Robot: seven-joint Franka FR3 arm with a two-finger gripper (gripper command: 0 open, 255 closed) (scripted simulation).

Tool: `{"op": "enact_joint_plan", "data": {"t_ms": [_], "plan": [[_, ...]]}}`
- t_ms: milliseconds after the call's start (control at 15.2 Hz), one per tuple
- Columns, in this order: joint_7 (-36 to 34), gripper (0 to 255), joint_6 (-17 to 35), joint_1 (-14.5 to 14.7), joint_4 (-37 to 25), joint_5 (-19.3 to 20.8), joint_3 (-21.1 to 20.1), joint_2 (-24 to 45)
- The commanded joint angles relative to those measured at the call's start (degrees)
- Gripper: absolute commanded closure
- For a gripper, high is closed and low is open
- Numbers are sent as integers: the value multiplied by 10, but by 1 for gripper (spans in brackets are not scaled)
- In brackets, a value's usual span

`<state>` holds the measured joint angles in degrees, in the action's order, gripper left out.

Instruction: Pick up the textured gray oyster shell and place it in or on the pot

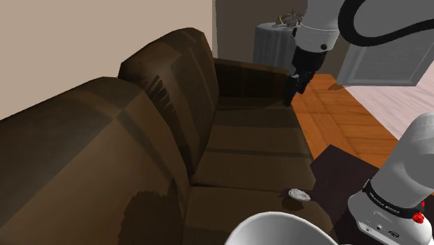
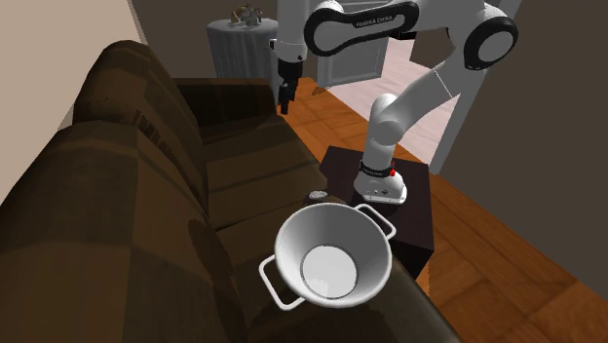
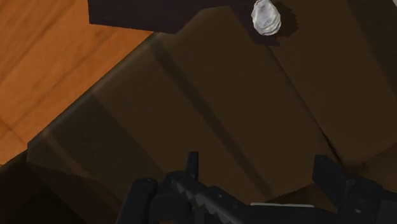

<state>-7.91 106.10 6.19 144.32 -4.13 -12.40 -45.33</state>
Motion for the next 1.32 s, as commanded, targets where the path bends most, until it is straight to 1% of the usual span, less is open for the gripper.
{"op": "enact_joint_plan", "data": {"t_ms": [0,330,660,990,1254], "plan": [[0,0,22,12,23,-1,-19,9],[-2,0,72,44,85,-5,-66,25],[-9,0,128,77,140,-10,-115,55],[-22,0,192,106,188,-12,-169,104],[-42,0,250,120,219,-5,-218,159]]}}
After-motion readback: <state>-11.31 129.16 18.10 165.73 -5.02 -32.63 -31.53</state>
